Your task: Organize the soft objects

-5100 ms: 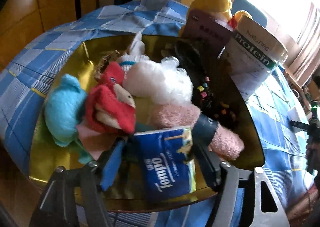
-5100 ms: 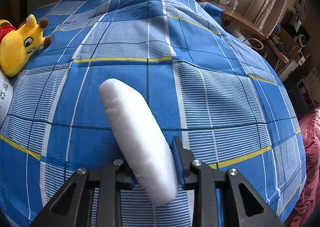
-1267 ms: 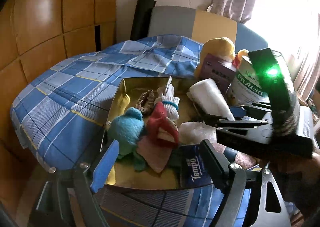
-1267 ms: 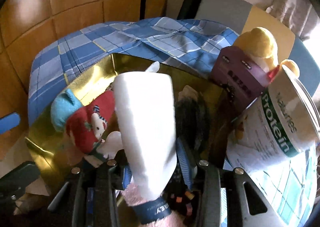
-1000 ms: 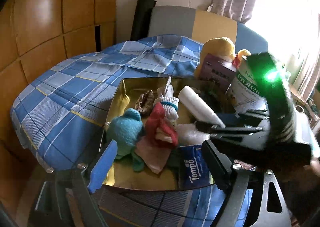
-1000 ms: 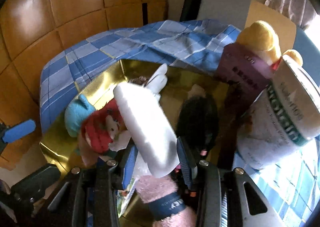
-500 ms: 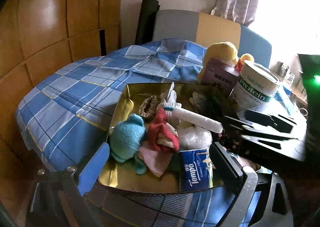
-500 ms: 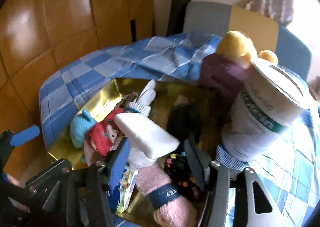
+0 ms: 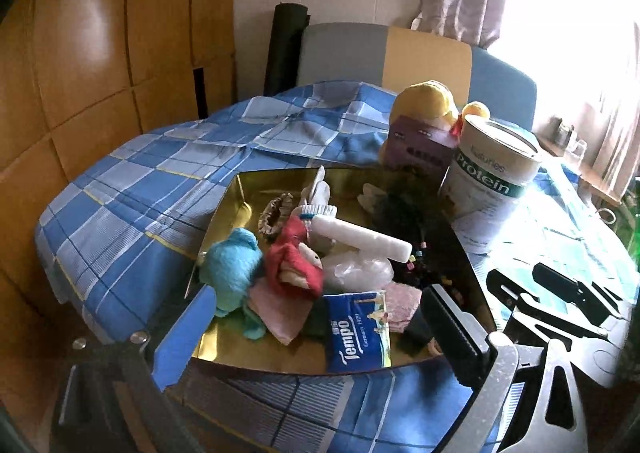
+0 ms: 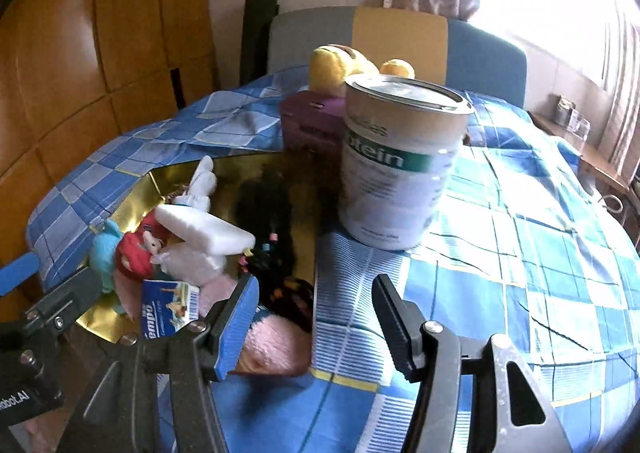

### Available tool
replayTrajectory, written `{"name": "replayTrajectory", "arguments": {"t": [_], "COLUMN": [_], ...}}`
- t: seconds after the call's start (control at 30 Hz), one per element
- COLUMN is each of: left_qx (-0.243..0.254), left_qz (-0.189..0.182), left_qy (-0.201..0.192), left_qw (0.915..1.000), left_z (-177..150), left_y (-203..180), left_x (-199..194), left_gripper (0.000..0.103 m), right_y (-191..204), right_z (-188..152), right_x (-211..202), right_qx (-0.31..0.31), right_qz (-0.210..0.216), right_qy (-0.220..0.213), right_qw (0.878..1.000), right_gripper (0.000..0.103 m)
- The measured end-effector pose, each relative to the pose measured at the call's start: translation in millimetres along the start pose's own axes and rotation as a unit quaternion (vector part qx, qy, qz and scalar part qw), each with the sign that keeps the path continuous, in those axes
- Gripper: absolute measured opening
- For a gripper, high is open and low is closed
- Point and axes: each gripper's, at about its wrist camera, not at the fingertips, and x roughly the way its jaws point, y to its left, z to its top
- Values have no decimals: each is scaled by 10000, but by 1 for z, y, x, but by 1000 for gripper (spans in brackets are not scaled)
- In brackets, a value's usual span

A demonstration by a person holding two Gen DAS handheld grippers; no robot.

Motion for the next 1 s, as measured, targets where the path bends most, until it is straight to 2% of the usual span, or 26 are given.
{"name": "replayTrajectory", "arguments": {"t": [0.23, 1.0], "left_qx": [-6, -10], "left_qz": [193, 224], "left_qy": [-83, -44], "left_qw": [9998, 9997], "left_z": [0, -2], "left_y": [-1, 1], "left_x": [-4, -4], "left_gripper": [103, 103], "right_y": [-4, 2], "right_z": [-1, -3], "right_x": [-2, -4], "right_qx": [68, 26], "right_qz": [-8, 28], "right_qy": [-34, -27], "right_qw": [10000, 10000], "right_gripper": [60, 60]}}
